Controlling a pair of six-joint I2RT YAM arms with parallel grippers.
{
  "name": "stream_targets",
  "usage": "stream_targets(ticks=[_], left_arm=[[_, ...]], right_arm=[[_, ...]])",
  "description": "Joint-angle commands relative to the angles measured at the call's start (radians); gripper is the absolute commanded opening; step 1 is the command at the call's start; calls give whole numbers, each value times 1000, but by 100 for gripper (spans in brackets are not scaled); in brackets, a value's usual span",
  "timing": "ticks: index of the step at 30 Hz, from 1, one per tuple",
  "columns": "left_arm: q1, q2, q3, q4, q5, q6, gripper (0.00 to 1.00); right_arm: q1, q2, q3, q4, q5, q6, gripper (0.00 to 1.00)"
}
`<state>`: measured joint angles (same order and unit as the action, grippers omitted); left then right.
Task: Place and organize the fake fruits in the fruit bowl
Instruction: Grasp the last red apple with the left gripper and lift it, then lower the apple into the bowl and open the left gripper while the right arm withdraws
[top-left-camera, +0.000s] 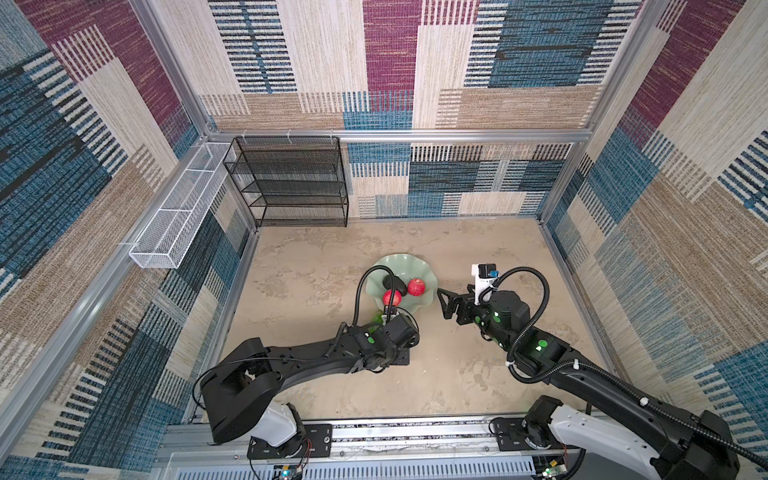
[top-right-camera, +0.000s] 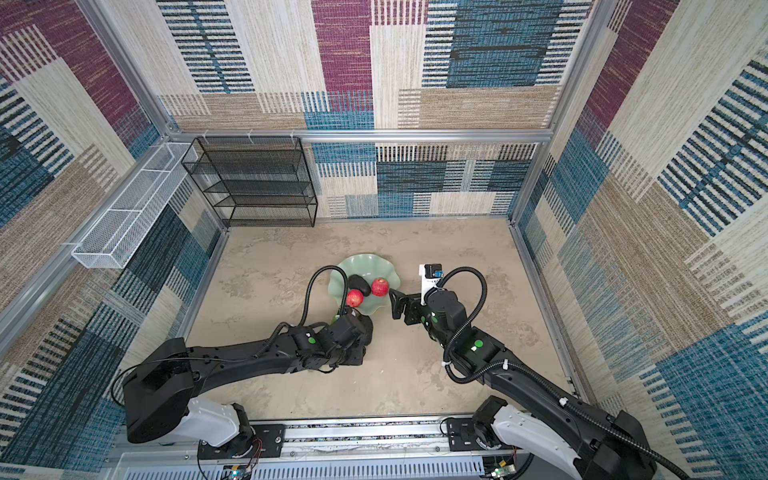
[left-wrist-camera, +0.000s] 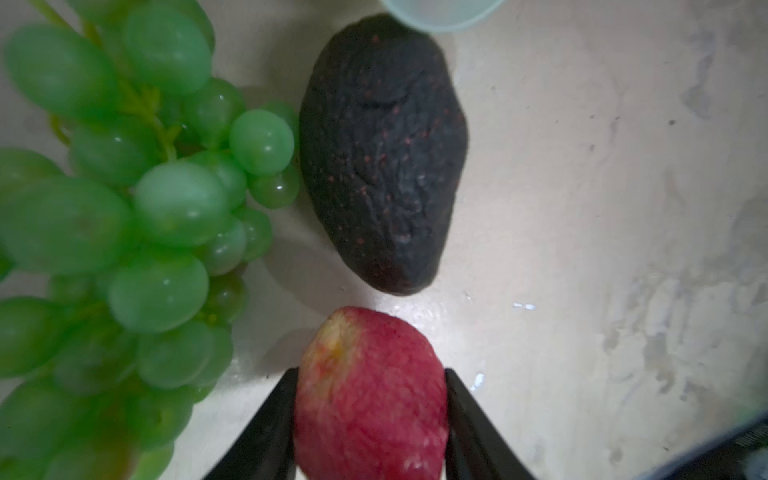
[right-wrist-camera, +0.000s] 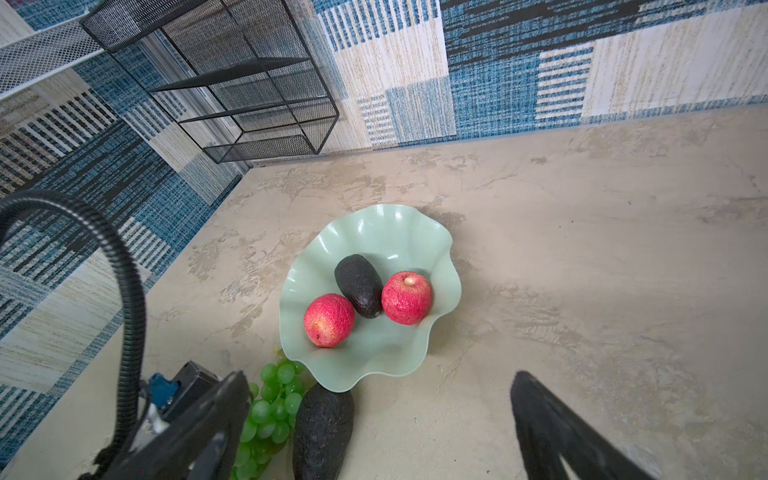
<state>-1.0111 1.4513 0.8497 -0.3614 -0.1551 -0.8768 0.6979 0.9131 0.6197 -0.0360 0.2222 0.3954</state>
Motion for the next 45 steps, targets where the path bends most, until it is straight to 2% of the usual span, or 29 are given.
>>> stream_targets(ticks=[1, 5, 10, 13, 16, 24, 35, 40, 45], left_arm=[[1, -80, 34, -30, -48, 70, 52], [56, -127, 140, -10, -46, 220, 53], [196, 29, 314, 36, 10, 351, 53], [275, 172, 413, 92, 82, 368, 53], [309, 314, 534, 86, 114, 382, 53], [352, 547, 746, 28, 100, 403, 53], [395, 669, 797, 35, 116, 367, 55], [400, 700, 839, -6, 132, 359, 61], [407, 643, 812, 18, 131, 350, 72]], right_arm=[[-1, -16, -5, 1, 21, 10, 99], [-1, -34, -26, 7, 11, 13, 99], [-1, -53, -49, -2, 21, 32, 99], [-1, -54, -49, -33, 24, 43, 99], [-1, -61, -56, -55, 31, 53, 99], [-1, -55, -99, -44, 5, 101, 98], [-1, 53, -106, 22, -40, 102, 97], [0, 115, -95, 23, -86, 113, 94], [29, 134, -99, 29, -110, 128, 92]])
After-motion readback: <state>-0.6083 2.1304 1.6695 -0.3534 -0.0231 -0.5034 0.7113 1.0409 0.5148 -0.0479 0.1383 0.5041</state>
